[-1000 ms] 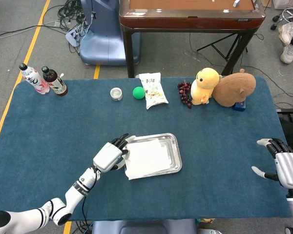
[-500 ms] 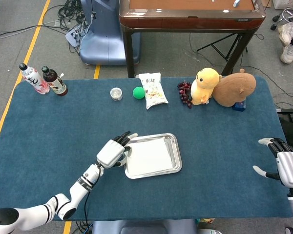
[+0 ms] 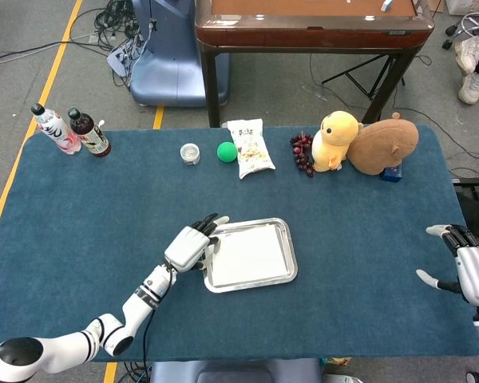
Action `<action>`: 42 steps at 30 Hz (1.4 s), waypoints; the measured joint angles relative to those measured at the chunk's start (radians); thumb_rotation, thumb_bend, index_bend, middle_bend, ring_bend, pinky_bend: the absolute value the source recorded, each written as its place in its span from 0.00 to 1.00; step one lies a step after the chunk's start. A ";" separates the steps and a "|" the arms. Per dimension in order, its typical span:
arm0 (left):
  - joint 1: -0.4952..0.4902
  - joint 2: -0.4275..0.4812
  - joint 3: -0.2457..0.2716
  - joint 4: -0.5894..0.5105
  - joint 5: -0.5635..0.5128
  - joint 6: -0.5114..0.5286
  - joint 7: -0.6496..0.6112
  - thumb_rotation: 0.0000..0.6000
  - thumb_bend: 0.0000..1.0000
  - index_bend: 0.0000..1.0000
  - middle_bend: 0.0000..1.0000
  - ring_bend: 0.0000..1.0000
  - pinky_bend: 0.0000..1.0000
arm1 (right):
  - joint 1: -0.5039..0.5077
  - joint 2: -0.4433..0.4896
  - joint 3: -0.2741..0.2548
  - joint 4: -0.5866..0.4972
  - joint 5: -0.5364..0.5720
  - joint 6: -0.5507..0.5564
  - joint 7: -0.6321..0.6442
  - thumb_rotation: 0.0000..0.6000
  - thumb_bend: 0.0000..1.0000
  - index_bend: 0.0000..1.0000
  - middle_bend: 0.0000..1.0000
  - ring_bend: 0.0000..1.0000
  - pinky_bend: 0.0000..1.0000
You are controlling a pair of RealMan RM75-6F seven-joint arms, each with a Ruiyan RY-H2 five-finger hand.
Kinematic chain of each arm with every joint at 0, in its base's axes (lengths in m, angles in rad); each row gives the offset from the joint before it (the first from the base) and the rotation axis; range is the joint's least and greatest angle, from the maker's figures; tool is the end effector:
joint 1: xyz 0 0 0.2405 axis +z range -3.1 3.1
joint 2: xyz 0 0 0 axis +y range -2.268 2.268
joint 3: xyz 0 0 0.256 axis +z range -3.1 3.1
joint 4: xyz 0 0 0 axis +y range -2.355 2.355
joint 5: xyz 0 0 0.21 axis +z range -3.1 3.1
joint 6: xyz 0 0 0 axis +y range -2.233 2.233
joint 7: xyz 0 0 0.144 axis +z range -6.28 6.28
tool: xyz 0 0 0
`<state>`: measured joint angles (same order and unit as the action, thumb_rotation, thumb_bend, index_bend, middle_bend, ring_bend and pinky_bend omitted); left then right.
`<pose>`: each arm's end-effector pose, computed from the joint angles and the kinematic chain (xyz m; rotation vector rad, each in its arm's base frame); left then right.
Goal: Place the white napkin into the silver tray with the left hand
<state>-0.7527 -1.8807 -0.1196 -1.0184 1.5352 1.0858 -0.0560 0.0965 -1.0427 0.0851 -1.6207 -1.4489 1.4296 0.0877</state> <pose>-0.1280 0.3313 -0.0895 -1.9742 -0.8488 -1.2420 -0.3190 -0.1922 0.1841 1.3425 -0.9454 0.9032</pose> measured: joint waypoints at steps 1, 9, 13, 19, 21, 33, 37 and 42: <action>0.000 -0.003 -0.001 0.002 -0.002 0.002 0.004 1.00 0.44 0.63 0.11 0.03 0.25 | 0.000 0.000 0.000 0.000 0.000 -0.001 0.001 1.00 0.05 0.27 0.28 0.18 0.30; 0.006 -0.022 -0.004 0.015 -0.007 0.034 0.011 1.00 0.37 0.44 0.11 0.03 0.25 | 0.000 0.000 0.000 0.000 -0.001 0.000 0.001 1.00 0.05 0.27 0.28 0.18 0.29; 0.007 -0.035 -0.009 0.028 -0.009 0.049 0.013 1.00 0.32 0.38 0.12 0.03 0.25 | 0.000 0.000 0.000 0.000 -0.001 0.001 0.001 1.00 0.05 0.27 0.28 0.18 0.29; 0.010 -0.053 -0.018 0.037 -0.024 0.062 0.047 1.00 0.28 0.32 0.12 0.03 0.25 | -0.001 0.000 0.001 0.000 0.000 0.001 0.004 1.00 0.05 0.28 0.28 0.18 0.30; 0.010 -0.054 -0.019 0.035 -0.026 0.063 0.053 1.00 0.27 0.31 0.12 0.03 0.25 | 0.000 0.001 0.001 0.001 0.000 0.000 0.005 1.00 0.05 0.27 0.28 0.18 0.29; 0.017 -0.052 -0.022 0.016 -0.041 0.070 0.124 1.00 0.25 0.22 0.12 0.03 0.25 | 0.000 0.000 0.001 0.000 0.000 -0.001 0.003 1.00 0.05 0.28 0.28 0.18 0.30; 0.019 -0.050 -0.027 0.003 -0.050 0.073 0.179 1.00 0.25 0.17 0.12 0.03 0.25 | 0.000 0.000 0.001 0.000 0.000 -0.002 0.002 1.00 0.05 0.27 0.28 0.18 0.29; 0.028 -0.044 -0.027 -0.019 -0.056 0.087 0.247 1.00 0.25 0.15 0.12 0.03 0.25 | 0.000 0.000 0.001 0.000 0.000 -0.001 0.002 1.00 0.05 0.28 0.28 0.18 0.30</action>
<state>-0.7247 -1.9250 -0.1463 -1.0373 1.4794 1.1723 0.1915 0.0964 -1.0426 0.0858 -1.6206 -1.4491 1.4281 0.0902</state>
